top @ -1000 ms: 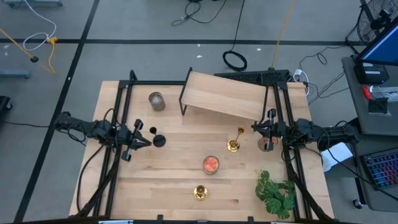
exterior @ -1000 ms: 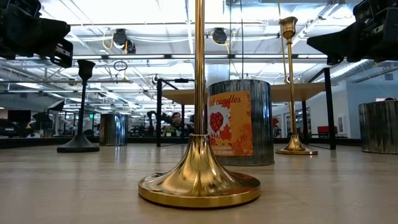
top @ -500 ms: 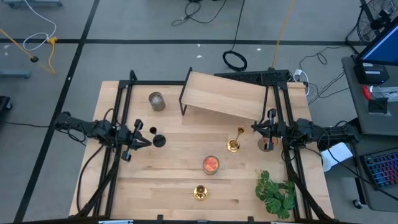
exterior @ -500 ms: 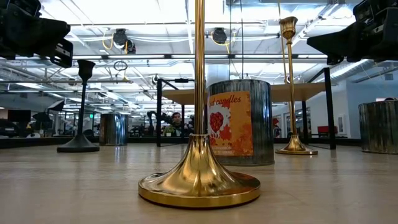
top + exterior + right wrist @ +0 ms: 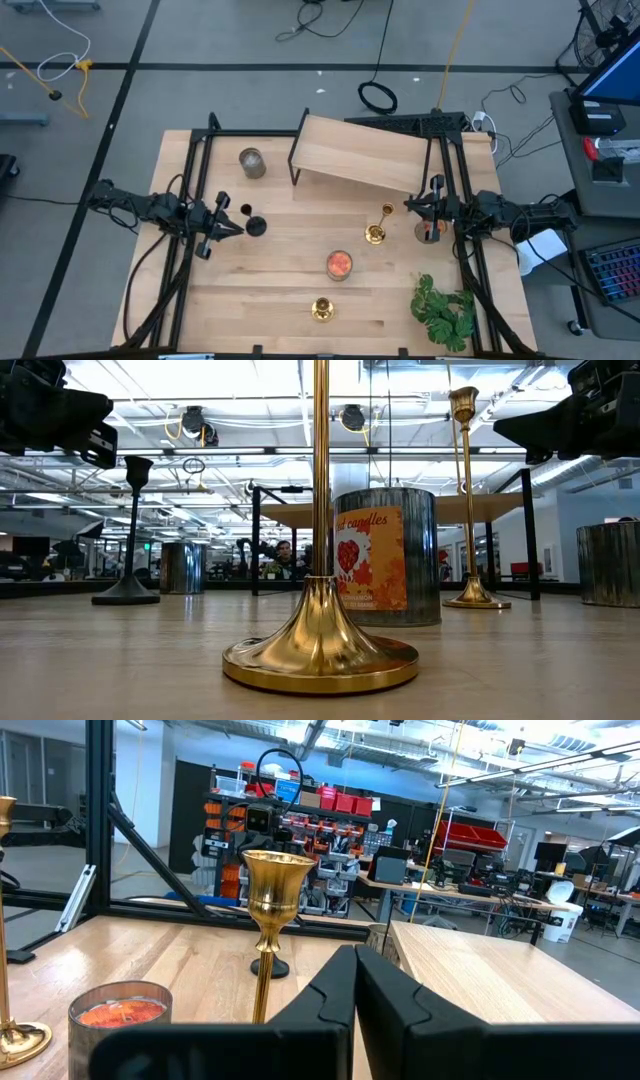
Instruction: Pick & Place candle stick holders
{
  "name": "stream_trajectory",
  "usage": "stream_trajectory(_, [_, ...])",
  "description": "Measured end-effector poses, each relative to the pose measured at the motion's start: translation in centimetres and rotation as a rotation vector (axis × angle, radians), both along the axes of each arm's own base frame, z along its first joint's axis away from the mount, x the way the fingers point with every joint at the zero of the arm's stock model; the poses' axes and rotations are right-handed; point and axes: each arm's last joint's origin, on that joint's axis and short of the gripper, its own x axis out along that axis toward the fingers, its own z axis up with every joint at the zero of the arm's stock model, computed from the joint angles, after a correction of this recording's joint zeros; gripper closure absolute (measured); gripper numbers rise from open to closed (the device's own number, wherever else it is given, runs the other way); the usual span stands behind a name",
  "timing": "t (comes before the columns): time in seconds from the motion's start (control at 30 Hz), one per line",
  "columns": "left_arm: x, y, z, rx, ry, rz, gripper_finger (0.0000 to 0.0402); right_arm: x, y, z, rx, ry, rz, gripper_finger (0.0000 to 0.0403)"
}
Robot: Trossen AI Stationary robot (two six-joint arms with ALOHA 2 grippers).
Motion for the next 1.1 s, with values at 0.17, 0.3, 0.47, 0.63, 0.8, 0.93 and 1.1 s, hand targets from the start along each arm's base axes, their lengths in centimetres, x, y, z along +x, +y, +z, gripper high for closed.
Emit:
stream_trajectory(0.17, [0.0, 0.0, 0.0, 0.0, 0.0, 0.0, 0.0369, 0.0, 0.0, 0.1, 0.069, -0.015, 0.011, 0.0399])
stream_trajectory(0.3, [0.0, 0.0, 0.0, 0.0, 0.0, 0.0, 0.0369, 0.0, 0.0, 0.2, 0.078, -0.033, 0.013, 0.0399])
stream_trajectory(0.47, [0.0, 0.0, 0.0, 0.0, 0.0, 0.0, 0.0369, -0.1, 0.0, 0.3, 0.05, -0.038, 0.008, 0.0399])
stream_trajectory(0.63, [0.0, 0.0, 0.0, 0.0, 0.0, 0.0, 0.0369, -0.1, 0.0, 0.5, 0.047, -0.057, 0.012, 0.0399])
stream_trajectory(0.8, [0.0, 0.0, 0.0, 0.0, 0.0, 0.0, 0.0369, 0.0, 0.3, 0.4, 0.069, -0.043, 0.104, 0.0392])
stream_trajectory(0.93, [0.0, 0.0, 0.0, 0.0, 0.0, 0.0, 0.0369, 0.3, 0.4, 0.1, 0.098, -0.008, 0.156, 0.0359])
stream_trajectory(1.1, [0.0, 0.0, 0.0, 0.0, 0.0, 0.0, 0.0369, 0.9, 0.4, 0.0, 0.152, 0.015, 0.156, 0.0301])
